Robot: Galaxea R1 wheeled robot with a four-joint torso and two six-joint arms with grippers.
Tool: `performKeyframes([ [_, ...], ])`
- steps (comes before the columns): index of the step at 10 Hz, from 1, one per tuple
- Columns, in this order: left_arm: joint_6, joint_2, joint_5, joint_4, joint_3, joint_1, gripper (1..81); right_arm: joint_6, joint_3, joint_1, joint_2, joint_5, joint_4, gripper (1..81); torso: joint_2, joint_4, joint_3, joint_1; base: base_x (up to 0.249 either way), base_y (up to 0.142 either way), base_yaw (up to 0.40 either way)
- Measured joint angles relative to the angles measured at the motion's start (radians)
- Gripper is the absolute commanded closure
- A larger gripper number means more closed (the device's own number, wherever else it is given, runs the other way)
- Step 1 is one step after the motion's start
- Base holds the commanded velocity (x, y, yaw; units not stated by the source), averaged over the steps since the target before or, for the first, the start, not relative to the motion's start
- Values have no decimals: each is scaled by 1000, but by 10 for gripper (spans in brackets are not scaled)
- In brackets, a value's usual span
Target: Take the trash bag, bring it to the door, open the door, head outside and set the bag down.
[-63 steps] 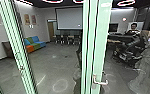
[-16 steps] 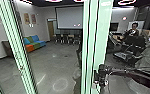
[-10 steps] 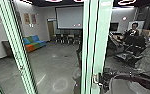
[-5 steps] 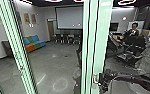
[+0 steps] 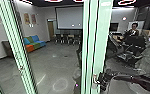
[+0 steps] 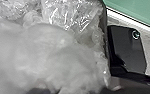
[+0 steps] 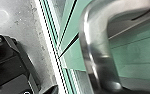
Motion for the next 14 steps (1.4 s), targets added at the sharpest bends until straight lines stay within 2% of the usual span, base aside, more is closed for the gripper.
performKeyframes([
  [3, 0, 0, 0, 0, 0, 0, 811, 4, -33, -2, 6, 37, 59, 10, 0, 0, 1, 0, 0, 0, 0],
  [10, 0, 5, 0, 0, 0, 0, 811, -3, -70, -26, 65, 21, -20, 10, -2, 0, 3, -3, 0, 0, 0],
  [12, 0, 5, 0, 0, 0, 0, 811, -6, -80, -31, 66, 44, -19, 10, -3, 0, 3, -3, 0, 0, 0],
  [14, 0, 4, -1, 0, 0, 0, 811, -5, -86, -43, 54, 102, -3, 10, -3, 0, 4, -3, 0, 0, 0],
])
